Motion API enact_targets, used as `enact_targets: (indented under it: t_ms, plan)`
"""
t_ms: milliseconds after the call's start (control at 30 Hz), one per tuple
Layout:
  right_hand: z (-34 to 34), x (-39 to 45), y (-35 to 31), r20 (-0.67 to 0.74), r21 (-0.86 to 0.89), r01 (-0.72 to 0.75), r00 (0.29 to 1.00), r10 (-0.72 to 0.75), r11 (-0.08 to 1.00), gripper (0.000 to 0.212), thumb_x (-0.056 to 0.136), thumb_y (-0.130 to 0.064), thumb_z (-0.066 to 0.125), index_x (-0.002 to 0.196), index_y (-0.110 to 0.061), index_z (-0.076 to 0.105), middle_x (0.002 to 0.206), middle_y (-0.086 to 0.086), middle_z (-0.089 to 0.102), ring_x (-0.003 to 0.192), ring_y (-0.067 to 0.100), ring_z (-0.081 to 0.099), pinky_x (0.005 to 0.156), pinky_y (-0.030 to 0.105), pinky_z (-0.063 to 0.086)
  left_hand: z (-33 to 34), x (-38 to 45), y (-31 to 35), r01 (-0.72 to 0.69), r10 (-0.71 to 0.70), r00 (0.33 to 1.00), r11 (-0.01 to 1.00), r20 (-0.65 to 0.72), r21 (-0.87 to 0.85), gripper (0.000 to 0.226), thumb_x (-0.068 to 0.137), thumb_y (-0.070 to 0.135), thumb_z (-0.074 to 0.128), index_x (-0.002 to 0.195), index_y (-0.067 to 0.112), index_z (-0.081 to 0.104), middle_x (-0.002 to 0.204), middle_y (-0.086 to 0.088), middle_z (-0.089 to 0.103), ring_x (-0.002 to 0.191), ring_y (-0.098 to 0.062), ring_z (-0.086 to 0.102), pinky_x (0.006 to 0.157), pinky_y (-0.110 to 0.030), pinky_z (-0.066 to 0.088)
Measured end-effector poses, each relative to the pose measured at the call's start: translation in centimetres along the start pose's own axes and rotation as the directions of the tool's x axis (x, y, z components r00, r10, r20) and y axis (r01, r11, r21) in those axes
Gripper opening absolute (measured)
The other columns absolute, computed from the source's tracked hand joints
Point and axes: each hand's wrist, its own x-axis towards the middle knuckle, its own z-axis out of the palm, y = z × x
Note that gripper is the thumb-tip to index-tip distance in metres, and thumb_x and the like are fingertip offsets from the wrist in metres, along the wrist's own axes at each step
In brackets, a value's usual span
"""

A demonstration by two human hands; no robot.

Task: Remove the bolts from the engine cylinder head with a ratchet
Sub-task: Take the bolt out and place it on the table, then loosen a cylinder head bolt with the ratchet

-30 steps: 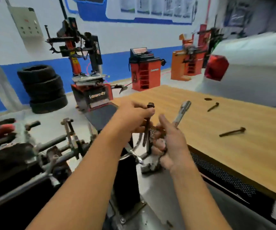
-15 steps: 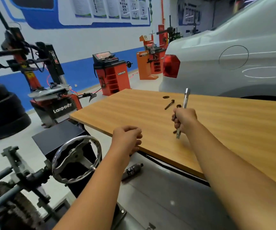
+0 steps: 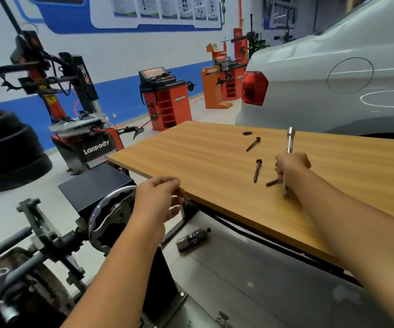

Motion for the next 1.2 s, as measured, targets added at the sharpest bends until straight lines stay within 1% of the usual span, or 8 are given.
enact_targets:
  t_ms: [67,133,333,500,800,967,1100,1200]
  plan:
    - [1.2,-0.5,-0.1,0.023,-0.178,0.104,0.995,-0.102,0.978,0.027,0.095,-0.028,0.064,0.112,-0.007,0.061,0.087,0.003,0.062,0.059,0.015,0.054,0.046,0.027,0.041,-0.3,-0.3,-0.9,0.022,-0.022,1.000,1.000,-0.021,-0.006,0.007,0.099,0.010,0.066,0.103,0.012,0.073,0.068,-0.001,0.073,0.054,-0.013,0.065,0.051,-0.025,0.053]
    - [3.4,-1.6,-0.2,0.126,-0.490,0.344,0.937,-0.326,0.801,0.040,0.087,-0.036,0.081,0.103,-0.006,0.060,0.090,0.009,0.063,0.071,0.020,0.062,0.052,0.031,0.048,-0.4,-0.6,-1.8,0.050,-0.050,0.998,0.999,-0.038,-0.020,0.007,0.099,0.010,0.067,0.101,0.012,0.073,0.067,-0.001,0.072,0.053,-0.013,0.063,0.050,-0.025,0.052]
    - [9.6,-3.9,0.3,0.280,-0.714,0.441,0.892,-0.356,0.544,0.029,0.095,-0.014,0.065,0.122,-0.007,0.056,0.090,0.009,0.050,0.073,0.022,0.058,0.050,0.030,0.043,-2.7,-1.4,-3.5,0.051,-0.053,0.995,0.998,-0.082,-0.027,0.008,0.099,0.011,0.066,0.100,0.012,0.074,0.070,-0.002,0.072,0.056,-0.014,0.063,0.050,-0.025,0.052]
    - [8.5,-4.1,-0.3,0.256,-0.683,0.398,0.916,-0.309,0.613,0.034,0.097,-0.014,0.062,0.127,0.000,0.055,0.110,0.017,0.060,0.084,0.026,0.066,0.056,0.031,0.049,-6.9,-1.5,-3.9,-0.006,0.004,0.991,1.000,-0.136,-0.013,0.009,0.099,0.009,0.067,0.097,0.012,0.075,0.072,-0.004,0.071,0.058,-0.015,0.062,0.054,-0.028,0.051]
    - [8.6,-11.2,-4.0,0.402,-0.221,0.421,0.861,-0.311,0.880,0.027,0.100,-0.036,0.066,0.088,-0.012,0.060,0.071,0.004,0.049,0.055,0.016,0.042,0.049,0.028,0.034,-17.8,-3.9,-2.3,-0.261,0.269,0.888,0.963,-0.374,0.072,0.023,0.097,0.011,0.070,0.081,0.026,0.078,0.068,-0.002,0.071,0.053,-0.013,0.061,0.050,-0.024,0.053]
    - [15.0,-24.6,-3.4,0.728,0.077,0.340,0.623,-0.286,0.937,0.040,0.102,-0.055,0.054,0.074,-0.026,0.051,0.060,-0.004,0.044,0.046,0.013,0.037,0.046,0.025,0.031,-23.6,-5.7,-1.3,-0.190,0.203,0.851,0.979,-0.485,0.077,0.007,0.098,0.014,0.070,0.091,0.015,0.072,0.069,-0.001,0.070,0.063,-0.017,0.064,0.057,-0.027,0.054]
    - [20.9,-37.9,0.2,0.889,0.275,0.210,0.317,-0.331,0.938,0.045,0.108,-0.051,0.044,0.080,-0.018,0.054,0.063,0.001,0.054,0.050,0.017,0.048,0.050,0.028,0.043,-23.9,-7.1,-0.9,-0.215,0.259,0.902,0.963,-0.346,0.160,0.027,0.092,0.057,0.063,0.107,0.036,0.069,0.097,0.009,0.072,0.094,-0.014,0.070,0.082,-0.031,0.057]
    - [23.6,-46.7,3.1,0.898,0.373,0.285,0.128,-0.421,0.883,0.044,0.109,-0.043,0.048,0.082,-0.012,0.064,0.067,0.002,0.064,0.063,0.014,0.061,0.064,0.033,0.054,-24.6,-8.2,0.4,-0.240,0.253,0.909,0.967,-0.331,0.082,0.034,0.099,0.062,0.054,0.119,0.035,0.061,0.090,0.006,0.073,0.072,-0.015,0.069,0.059,-0.027,0.057]
